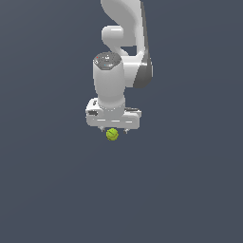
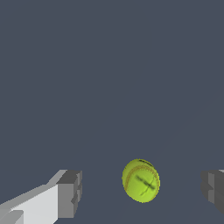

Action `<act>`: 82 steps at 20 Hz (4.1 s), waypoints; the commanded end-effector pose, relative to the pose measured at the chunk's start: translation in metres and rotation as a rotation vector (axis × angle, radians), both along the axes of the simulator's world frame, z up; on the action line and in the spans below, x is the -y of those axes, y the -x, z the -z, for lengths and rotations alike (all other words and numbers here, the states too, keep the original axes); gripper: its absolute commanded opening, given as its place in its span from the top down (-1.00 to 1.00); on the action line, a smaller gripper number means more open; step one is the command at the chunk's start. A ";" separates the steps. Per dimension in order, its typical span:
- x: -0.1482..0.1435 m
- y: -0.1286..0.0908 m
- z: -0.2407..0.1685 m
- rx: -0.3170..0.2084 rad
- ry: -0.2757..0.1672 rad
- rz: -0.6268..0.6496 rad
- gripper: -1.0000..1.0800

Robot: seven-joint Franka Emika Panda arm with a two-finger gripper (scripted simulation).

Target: Pick up the object and move it to a goal position.

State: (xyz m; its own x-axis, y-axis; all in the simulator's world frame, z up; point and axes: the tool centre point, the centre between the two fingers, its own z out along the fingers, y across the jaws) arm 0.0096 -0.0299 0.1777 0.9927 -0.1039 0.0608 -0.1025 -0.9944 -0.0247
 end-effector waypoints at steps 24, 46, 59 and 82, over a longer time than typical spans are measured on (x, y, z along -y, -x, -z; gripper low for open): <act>0.021 0.070 0.086 -0.066 0.007 0.351 -0.92; 0.021 0.072 0.136 -0.066 0.007 0.356 1.00; 0.018 0.069 0.121 -0.065 0.006 0.355 1.00; -0.022 0.034 -0.085 -0.065 0.008 0.357 1.00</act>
